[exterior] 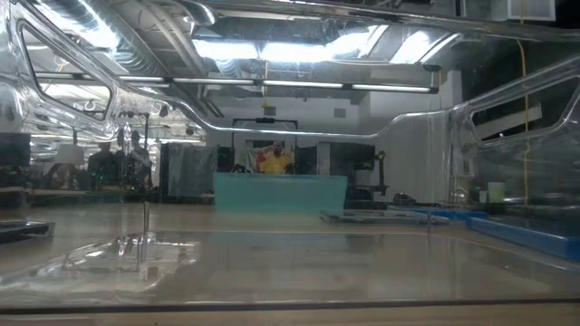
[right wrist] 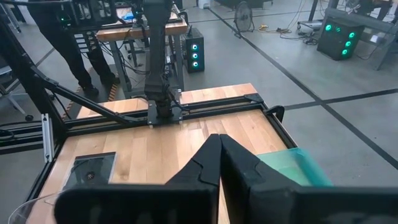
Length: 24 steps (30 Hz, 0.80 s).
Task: Pick & place jewel cases by type
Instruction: Put the middle left blue CD case into the green bin
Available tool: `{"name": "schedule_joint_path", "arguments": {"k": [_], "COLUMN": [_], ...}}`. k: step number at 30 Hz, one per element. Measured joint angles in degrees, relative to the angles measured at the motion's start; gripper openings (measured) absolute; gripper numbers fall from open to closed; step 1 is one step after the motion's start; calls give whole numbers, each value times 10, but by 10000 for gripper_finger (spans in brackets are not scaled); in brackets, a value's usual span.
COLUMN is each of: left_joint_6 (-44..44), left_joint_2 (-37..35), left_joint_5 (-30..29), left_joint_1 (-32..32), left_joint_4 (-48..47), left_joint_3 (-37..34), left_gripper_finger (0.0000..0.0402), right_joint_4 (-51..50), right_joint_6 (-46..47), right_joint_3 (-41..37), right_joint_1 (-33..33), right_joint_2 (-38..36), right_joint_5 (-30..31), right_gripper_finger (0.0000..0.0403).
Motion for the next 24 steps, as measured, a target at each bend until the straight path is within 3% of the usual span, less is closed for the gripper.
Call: {"name": "schedule_joint_path", "arguments": {"k": [8,17,24], "left_joint_6": [-172,-442,-641], "left_joint_2": [0,0,-3], "left_joint_5": [0,8,66], "left_joint_1": [11,50,86], "left_joint_4": [0,0,-1], "left_joint_3": [0,0,0], "left_gripper_finger": [13,13,13], "right_joint_4": [0,0,-8], "right_joint_6": [-2,-21,-41], "right_joint_3": [0,0,0], "right_joint_1": [0,0,0], "right_joint_2": [0,0,0], "right_joint_5": [0,0,0], "right_gripper_finger": [9,12,9]}}
